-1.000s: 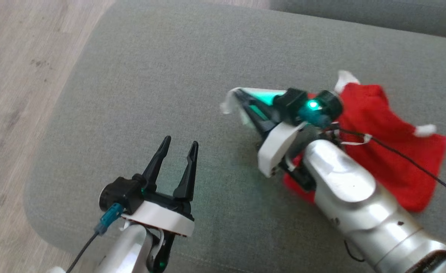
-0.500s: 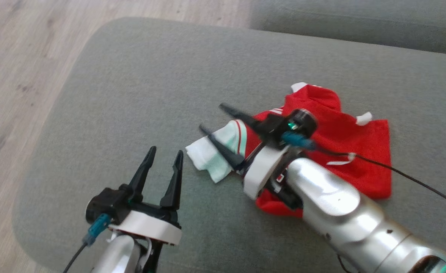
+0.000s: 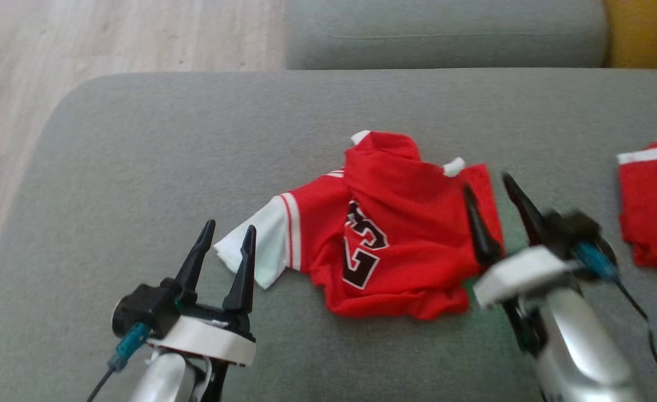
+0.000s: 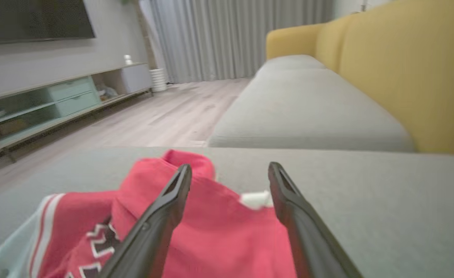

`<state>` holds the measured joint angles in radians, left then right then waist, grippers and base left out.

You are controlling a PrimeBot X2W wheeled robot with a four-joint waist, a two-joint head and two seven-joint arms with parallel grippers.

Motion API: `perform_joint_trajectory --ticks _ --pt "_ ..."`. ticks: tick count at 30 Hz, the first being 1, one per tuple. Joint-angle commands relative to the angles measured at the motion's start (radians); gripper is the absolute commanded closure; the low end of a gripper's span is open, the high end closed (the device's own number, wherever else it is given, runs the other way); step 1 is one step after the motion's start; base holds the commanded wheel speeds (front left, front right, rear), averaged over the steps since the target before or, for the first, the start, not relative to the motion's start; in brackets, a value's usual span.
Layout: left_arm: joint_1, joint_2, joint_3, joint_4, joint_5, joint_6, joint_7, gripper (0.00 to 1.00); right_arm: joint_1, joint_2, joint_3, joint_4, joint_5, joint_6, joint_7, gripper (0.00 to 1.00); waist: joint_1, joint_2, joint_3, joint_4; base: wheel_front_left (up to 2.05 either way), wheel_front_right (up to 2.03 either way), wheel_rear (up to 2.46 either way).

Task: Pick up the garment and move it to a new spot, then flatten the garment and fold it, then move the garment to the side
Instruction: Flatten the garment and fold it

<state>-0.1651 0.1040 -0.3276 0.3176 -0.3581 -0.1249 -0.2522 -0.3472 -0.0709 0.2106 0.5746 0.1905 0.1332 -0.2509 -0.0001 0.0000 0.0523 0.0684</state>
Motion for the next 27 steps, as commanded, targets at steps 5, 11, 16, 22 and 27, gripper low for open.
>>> perform_joint_trajectory --ticks 5,11,16,22,27 --pt "-0.016 0.01 0.026 -0.038 0.012 -0.006 -0.01 0.0 0.098 0.021 -0.071 -0.114 -0.013 -0.002 -0.011 0.0 0.0001 0.0 0.016 -0.052 0.0 0.0 0.0" --pt "-0.044 0.013 0.009 -0.043 0.011 -0.006 -0.01 0.0 0.067 0.021 -0.102 -0.134 -0.054 -0.002 0.012 0.0 0.0001 0.0 0.055 -0.043 0.0 0.0 0.0" --pt "-0.07 0.014 -0.007 -0.036 0.004 -0.006 -0.01 0.0 -0.018 0.021 -0.181 -0.052 -0.113 -0.002 0.111 0.0 0.0001 0.0 0.09 -0.001 0.0 0.0 0.0" --pt "-0.088 0.017 -0.017 -0.028 -0.003 -0.006 -0.01 0.0 -0.107 0.021 -0.282 0.077 -0.198 -0.002 0.211 0.0 0.0001 0.0 0.123 0.049 0.0 0.0 0.0" --pt "-0.096 0.016 -0.021 -0.024 -0.009 -0.006 -0.01 0.0 -0.176 0.021 -0.333 0.188 -0.235 -0.002 0.247 0.0 0.0001 0.0 0.14 0.085 0.0 0.0 0.0"
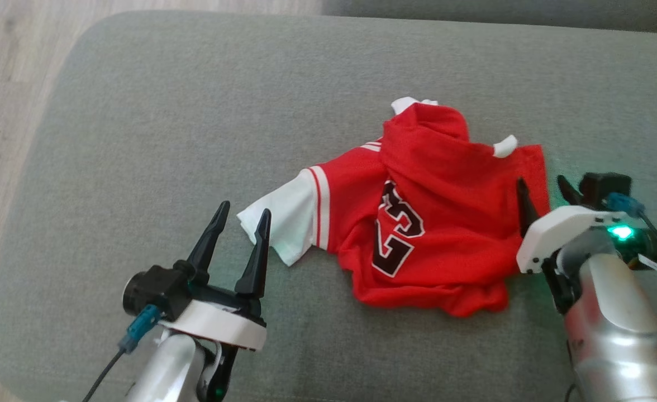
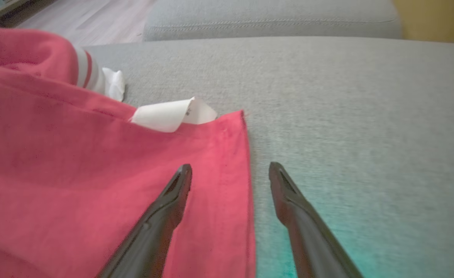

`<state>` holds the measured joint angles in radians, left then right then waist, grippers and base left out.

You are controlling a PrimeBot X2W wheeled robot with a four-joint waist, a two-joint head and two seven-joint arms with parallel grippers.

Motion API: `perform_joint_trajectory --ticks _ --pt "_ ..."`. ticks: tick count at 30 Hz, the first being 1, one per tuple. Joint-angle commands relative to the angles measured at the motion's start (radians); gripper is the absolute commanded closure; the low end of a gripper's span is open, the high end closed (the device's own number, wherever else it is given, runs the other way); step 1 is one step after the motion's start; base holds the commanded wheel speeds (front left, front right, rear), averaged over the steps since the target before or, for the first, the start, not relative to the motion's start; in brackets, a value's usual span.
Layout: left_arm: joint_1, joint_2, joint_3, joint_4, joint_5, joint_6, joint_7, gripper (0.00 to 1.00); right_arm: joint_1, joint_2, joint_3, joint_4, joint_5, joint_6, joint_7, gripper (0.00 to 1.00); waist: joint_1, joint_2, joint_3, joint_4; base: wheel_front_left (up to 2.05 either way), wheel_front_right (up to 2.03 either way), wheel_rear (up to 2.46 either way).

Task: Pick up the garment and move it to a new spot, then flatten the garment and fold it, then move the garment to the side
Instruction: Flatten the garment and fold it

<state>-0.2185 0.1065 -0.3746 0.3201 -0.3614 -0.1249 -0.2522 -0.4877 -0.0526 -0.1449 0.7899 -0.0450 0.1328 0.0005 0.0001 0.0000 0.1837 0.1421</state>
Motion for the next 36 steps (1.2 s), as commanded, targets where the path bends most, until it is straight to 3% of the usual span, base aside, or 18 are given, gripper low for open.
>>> perform_joint_trajectory --ticks 1,3,4,5,11,24,29,30,31,36 --pt "-0.042 0.013 0.026 -0.026 -0.007 -0.006 -0.01 0.0 -0.054 0.002 0.021 0.015 -0.012 -0.002 0.001 0.0 -0.0001 0.0 0.011 0.018 0.0 0.0 0.0" --pt "-0.043 0.012 0.026 -0.026 -0.007 -0.006 -0.01 0.0 -0.07 0.002 0.018 0.057 -0.031 -0.002 0.01 0.0 -0.0001 0.0 0.014 0.023 0.0 0.0 0.0" --pt "-0.044 0.012 0.025 -0.026 -0.008 -0.006 -0.01 0.0 -0.076 0.002 0.019 0.08 -0.036 -0.002 0.019 0.21 -0.0001 0.0 0.014 0.024 0.0 0.0 0.0" --pt "-0.045 0.011 0.025 -0.026 -0.008 -0.006 -0.01 0.0 -0.082 0.002 0.022 0.102 -0.041 -0.002 0.026 1.0 -0.0001 0.0 0.014 0.025 0.0 0.0 0.0" --pt "-0.039 0.012 0.044 -0.023 -0.005 -0.006 -0.01 0.0 -0.101 0.002 -0.036 0.136 -0.061 -0.002 -0.052 1.0 -0.0001 0.0 0.0 0.001 0.0 0.0 0.0" --pt "-0.011 0.01 0.064 -0.029 0.006 -0.006 -0.01 0.0 -0.03 0.002 -0.41 -0.011 -0.274 -0.002 -0.11 1.0 -0.0001 0.0 -0.061 -0.08 0.0 0.0 0.0" --pt "-0.005 0.009 0.07 -0.029 0.005 -0.006 -0.01 0.0 -0.011 0.002 -0.405 0.017 -0.272 -0.002 -0.097 1.0 -0.0001 0.0 -0.075 -0.093 0.0 0.0 0.0" --pt "-0.004 0.008 0.071 -0.03 0.006 -0.006 -0.01 0.0 -0.006 0.002 -0.399 0.021 -0.273 -0.002 -0.097 0.65 -0.0001 0.0 -0.077 -0.096 0.0 0.0 0.0" --pt "-0.002 0.008 0.072 -0.031 0.007 -0.006 -0.01 0.0 -0.003 0.002 -0.4 0.019 -0.271 -0.002 -0.104 0.04 -0.0001 0.0 -0.079 -0.1 0.0 0.0 0.0" --pt "0.005 0.012 0.078 -0.035 0.009 -0.006 -0.01 0.0 -0.008 0.002 -0.332 0.012 -0.21 -0.002 -0.193 0.0 -0.0001 0.0 -0.091 -0.123 0.0 0.0 0.0"
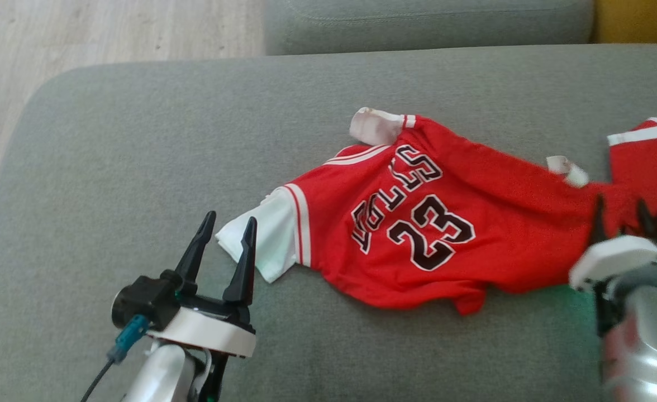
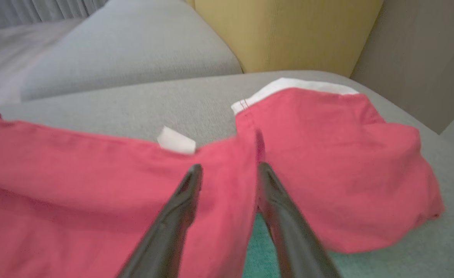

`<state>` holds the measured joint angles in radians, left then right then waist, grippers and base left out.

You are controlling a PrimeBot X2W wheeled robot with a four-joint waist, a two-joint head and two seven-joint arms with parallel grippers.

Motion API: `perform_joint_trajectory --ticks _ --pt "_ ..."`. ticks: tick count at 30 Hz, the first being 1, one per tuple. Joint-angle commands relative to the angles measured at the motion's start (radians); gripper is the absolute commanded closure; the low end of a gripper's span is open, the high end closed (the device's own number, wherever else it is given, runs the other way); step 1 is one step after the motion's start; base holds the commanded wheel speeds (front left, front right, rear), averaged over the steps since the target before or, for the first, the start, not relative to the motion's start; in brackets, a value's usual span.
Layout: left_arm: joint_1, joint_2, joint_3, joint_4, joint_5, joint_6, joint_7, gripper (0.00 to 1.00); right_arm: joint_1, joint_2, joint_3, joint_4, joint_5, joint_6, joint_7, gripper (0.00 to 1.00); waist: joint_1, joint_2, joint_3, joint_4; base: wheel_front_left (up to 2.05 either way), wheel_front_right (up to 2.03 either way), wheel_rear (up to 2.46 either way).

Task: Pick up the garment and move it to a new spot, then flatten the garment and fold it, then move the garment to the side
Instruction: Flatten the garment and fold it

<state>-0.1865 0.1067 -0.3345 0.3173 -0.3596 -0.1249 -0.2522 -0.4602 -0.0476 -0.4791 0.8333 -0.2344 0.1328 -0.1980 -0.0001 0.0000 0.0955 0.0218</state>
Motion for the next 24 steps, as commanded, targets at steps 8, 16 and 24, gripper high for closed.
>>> perform_joint_trajectory --ticks 8,16,24 --pt "-0.047 0.045 0.027 -0.044 0.017 -0.006 -0.01 0.0 0.101 -0.003 0.365 -0.236 0.315 -0.002 -0.063 0.0 0.0001 0.0 -0.002 -0.076 0.0 0.0 0.0" --pt "-0.301 0.202 -0.152 -0.045 -0.013 -0.006 0.064 0.0 0.24 -0.003 0.48 -0.491 0.419 -0.002 -0.064 0.0 0.0001 0.0 0.066 -0.171 0.0 0.0 0.0" --pt "-0.728 0.458 -0.56 -0.03 -0.28 -0.006 0.348 0.0 0.223 -0.003 0.554 -0.572 0.473 -0.002 -0.064 0.0 0.0001 0.0 0.147 -0.286 0.0 0.0 0.0"
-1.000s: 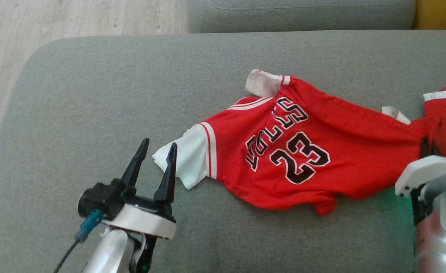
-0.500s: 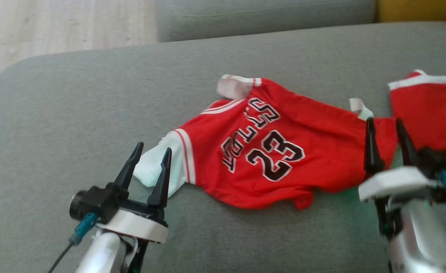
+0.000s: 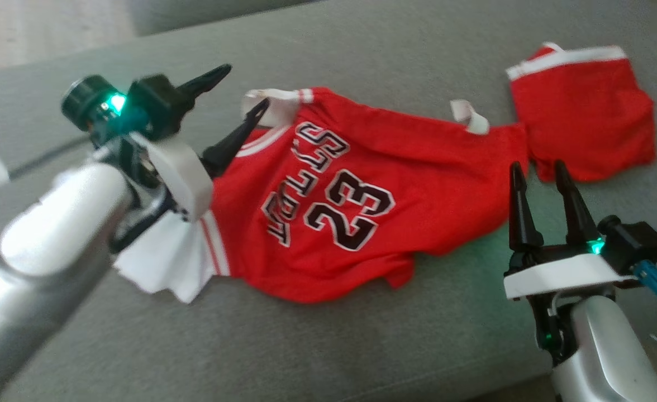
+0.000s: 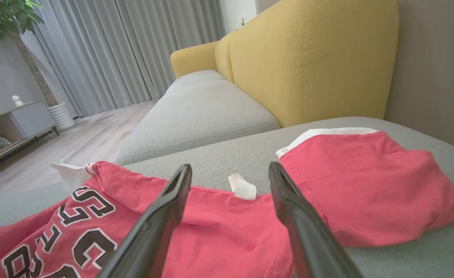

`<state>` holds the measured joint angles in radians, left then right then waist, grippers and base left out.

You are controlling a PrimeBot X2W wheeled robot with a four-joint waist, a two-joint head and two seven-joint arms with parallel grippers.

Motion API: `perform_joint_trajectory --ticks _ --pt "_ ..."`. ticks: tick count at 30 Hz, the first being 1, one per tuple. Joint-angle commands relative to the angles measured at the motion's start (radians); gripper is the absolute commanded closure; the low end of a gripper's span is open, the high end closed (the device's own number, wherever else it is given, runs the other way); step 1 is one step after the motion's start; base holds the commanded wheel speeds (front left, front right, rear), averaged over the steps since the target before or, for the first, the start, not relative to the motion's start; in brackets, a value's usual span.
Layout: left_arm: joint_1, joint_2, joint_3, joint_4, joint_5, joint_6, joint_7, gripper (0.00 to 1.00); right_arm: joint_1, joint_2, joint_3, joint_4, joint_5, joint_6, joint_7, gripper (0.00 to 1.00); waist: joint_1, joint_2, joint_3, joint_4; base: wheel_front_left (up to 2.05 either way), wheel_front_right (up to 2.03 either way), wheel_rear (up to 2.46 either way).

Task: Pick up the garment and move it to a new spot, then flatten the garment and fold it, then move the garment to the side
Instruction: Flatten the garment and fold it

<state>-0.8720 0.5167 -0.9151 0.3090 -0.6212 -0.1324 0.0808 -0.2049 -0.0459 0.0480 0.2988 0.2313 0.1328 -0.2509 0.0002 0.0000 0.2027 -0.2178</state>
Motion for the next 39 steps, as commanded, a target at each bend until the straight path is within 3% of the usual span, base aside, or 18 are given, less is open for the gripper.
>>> perform_joint_trajectory --ticks 1,5,8,13,25,26,27,28,33,39 --pt "-0.083 0.078 -0.035 -0.021 -0.057 0.002 0.046 0.0 -0.033 -0.004 0.036 -0.045 0.017 -0.002 -0.011 0.0 -0.0002 0.0 0.05 -0.061 0.0 0.0 0.0" --pt "-0.216 0.175 -0.223 0.01 -0.138 0.002 0.126 0.0 -0.03 -0.004 0.057 -0.067 0.05 -0.002 -0.011 0.0 -0.0002 0.0 0.085 -0.111 0.0 0.0 0.0" --pt "-0.281 0.203 -0.302 0.07 -0.149 0.002 0.113 0.0 -0.026 -0.004 0.06 -0.077 0.066 -0.002 -0.011 0.0 -0.0002 0.0 0.106 -0.139 0.0 0.0 0.0" --pt "-0.32 0.193 -0.346 0.157 -0.178 0.002 0.074 0.0 -0.021 -0.004 0.065 -0.083 0.076 -0.002 -0.011 0.0 -0.0002 0.0 0.133 -0.17 0.0 0.0 0.0" --pt "-0.34 0.185 -0.365 0.184 -0.188 0.002 0.069 0.0 -0.029 -0.004 0.077 -0.092 0.089 -0.002 -0.011 0.0 -0.0002 0.0 0.182 -0.207 0.0 0.0 0.0" --pt "-0.346 0.182 -0.365 0.19 -0.194 0.002 0.058 0.42 -0.031 -0.004 0.076 -0.092 0.089 -0.002 -0.011 0.0 -0.0002 0.0 0.187 -0.208 0.0 0.0 0.0" --pt "-0.355 0.179 -0.365 0.202 -0.201 0.002 0.041 0.63 -0.033 -0.004 0.075 -0.093 0.09 -0.002 -0.011 0.0 -0.0002 0.0 0.19 -0.209 0.0 0.0 0.0" --pt "-0.362 0.174 -0.365 0.217 -0.206 0.002 0.024 1.0 -0.035 -0.004 0.075 -0.094 0.091 -0.002 -0.011 0.0 -0.0002 0.0 0.193 -0.209 0.0 0.0 0.0" --pt "-0.389 0.157 -0.365 0.261 -0.198 0.002 -0.031 1.0 -0.039 -0.004 0.07 -0.093 0.091 -0.002 -0.011 0.0 -0.0002 0.0 0.198 -0.207 0.0 0.0 0.0" --pt "-0.459 0.118 -0.329 0.395 -0.209 0.002 -0.178 1.0 -0.045 -0.004 0.066 -0.079 0.073 -0.002 -0.011 0.0 -0.0002 0.0 0.186 -0.189 0.0 0.0 0.0"
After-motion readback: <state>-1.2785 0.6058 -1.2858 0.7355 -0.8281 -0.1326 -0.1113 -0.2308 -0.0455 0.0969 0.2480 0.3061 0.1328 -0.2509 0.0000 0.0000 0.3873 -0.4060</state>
